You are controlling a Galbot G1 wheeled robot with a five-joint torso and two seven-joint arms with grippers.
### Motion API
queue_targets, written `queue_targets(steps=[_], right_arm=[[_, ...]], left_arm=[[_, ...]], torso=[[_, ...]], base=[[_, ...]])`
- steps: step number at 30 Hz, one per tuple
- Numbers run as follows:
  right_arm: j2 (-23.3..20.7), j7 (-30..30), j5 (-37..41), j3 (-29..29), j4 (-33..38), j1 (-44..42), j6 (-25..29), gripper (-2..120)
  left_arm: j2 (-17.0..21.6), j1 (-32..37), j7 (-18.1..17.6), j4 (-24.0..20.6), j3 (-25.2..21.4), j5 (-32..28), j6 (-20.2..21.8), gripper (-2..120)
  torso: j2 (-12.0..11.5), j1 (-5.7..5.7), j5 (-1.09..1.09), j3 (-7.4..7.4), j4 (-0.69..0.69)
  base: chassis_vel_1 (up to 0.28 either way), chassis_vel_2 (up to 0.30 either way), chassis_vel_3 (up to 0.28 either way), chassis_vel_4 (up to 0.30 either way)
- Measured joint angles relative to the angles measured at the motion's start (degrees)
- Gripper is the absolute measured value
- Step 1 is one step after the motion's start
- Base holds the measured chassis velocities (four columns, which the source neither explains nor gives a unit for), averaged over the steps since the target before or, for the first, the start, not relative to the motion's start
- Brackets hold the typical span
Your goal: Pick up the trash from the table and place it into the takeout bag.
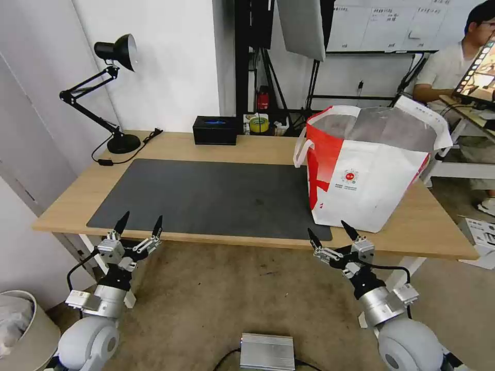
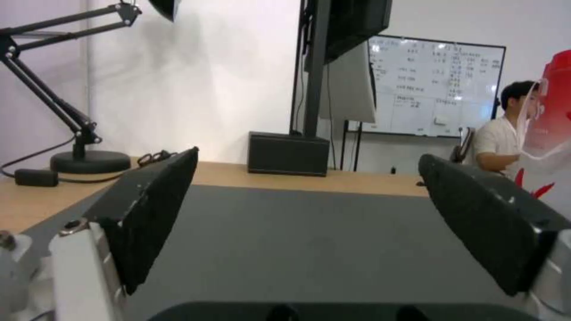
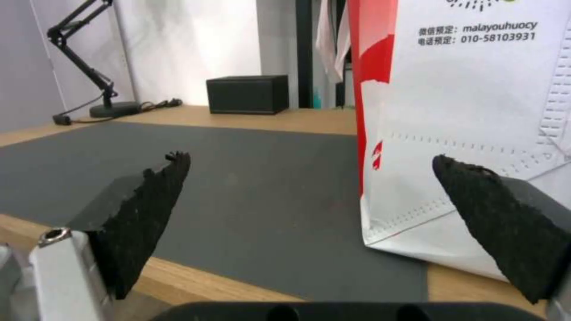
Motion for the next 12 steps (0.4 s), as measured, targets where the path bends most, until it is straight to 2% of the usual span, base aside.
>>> queue_targets(steps=[12], right_arm=[[0.0,0.0,0.0,0.0,0.0,0.0,0.0,100]], left_arm=[[0.0,0.0,-0.1,-0.1,0.0,0.0,0.1,100]], torso=[[0.0,0.0,0.0,0.0,0.0]], base=[[0.0,0.0,0.0,0.0]])
